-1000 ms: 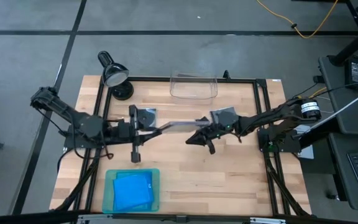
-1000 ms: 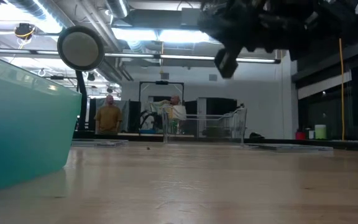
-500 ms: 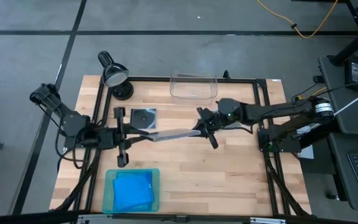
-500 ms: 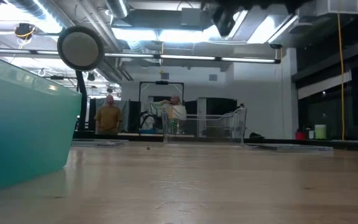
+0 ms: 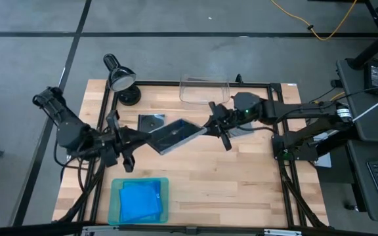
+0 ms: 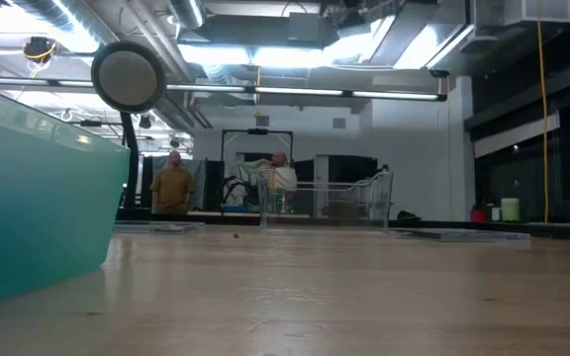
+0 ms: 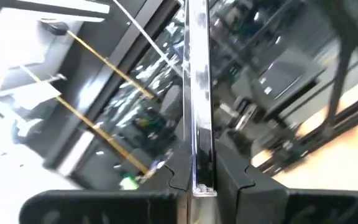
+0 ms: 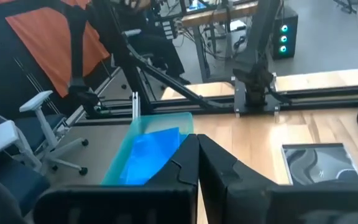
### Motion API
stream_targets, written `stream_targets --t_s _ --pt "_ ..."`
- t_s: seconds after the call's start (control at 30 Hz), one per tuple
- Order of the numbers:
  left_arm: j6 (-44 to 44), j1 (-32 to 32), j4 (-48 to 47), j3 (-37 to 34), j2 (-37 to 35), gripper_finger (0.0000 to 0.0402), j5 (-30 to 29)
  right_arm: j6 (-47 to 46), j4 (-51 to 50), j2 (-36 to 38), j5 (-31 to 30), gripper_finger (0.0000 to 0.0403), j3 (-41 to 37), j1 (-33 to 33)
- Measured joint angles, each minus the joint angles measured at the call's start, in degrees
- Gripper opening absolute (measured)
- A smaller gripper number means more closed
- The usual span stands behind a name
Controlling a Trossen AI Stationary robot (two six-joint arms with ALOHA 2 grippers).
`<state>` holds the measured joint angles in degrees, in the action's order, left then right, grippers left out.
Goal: Pick & place jewel cases by type
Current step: Put the bottom black CD case into the transparent bin
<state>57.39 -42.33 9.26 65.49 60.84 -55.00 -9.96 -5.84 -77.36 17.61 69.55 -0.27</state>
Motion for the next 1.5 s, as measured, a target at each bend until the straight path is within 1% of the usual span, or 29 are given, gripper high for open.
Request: stream_targets --t_s 0.17,0.23,0.27,0.53,0.63,0.73,0.87,1.0,1.13,1.3,1.5 --pt "12.2 -2.0 0.0 4.0 3.7 0.0022 -10.8 0.0 -0.3 0.0 0.0 0.0007 0.1 0.0" --pt "15.6 -2.4 0.0 5.7 5.4 0.0022 -14.0 -0.2 -0.3 0.0 0.0 0.0007 0.1 0.0" --pt "16.7 -2.5 0.0 6.5 6.1 0.0022 -14.6 -0.2 -0.3 0.0 0.0 0.0007 0.1 0.0" --pt "23.8 -2.7 -0.8 11.4 11.5 0.0022 -12.2 -0.3 -0.4 0.0 0.0 0.0007 0.1 -0.4" --pt "25.7 -2.7 -3.7 13.6 13.2 0.0029 -11.1 -0.3 -0.5 0.0 -0.1 0.0007 0.1 -0.7" --pt "25.5 -2.7 -7.6 15.4 15.1 0.0027 -11.0 -0.4 -1.2 0.0 -0.1 0.0007 0.1 -0.7" --pt "23.5 -2.6 -9.1 17.5 16.2 0.0021 -11.2 -1.0 -2.9 0.0 -0.2 0.0007 0.1 -0.7" --pt "17.1 -2.6 -7.0 18.1 16.3 0.0021 -12.6 -1.9 -3.7 0.0 -0.2 0.0007 0.0 -0.7" --pt "6.0 -2.2 -6.3 18.1 15.4 0.0022 -15.0 -1.7 -3.7 0.0 -0.2 0.0007 0.0 -0.7" --pt "-14.3 -1.3 -6.8 18.1 14.1 0.0022 -15.1 0.2 -3.7 0.0 -0.1 0.0007 0.0 -0.7" --pt "-44.6 -1.3 -12.8 18.2 13.2 0.0022 -14.9 2.6 -4.0 0.0 -0.1 0.0007 0.0 -0.7"
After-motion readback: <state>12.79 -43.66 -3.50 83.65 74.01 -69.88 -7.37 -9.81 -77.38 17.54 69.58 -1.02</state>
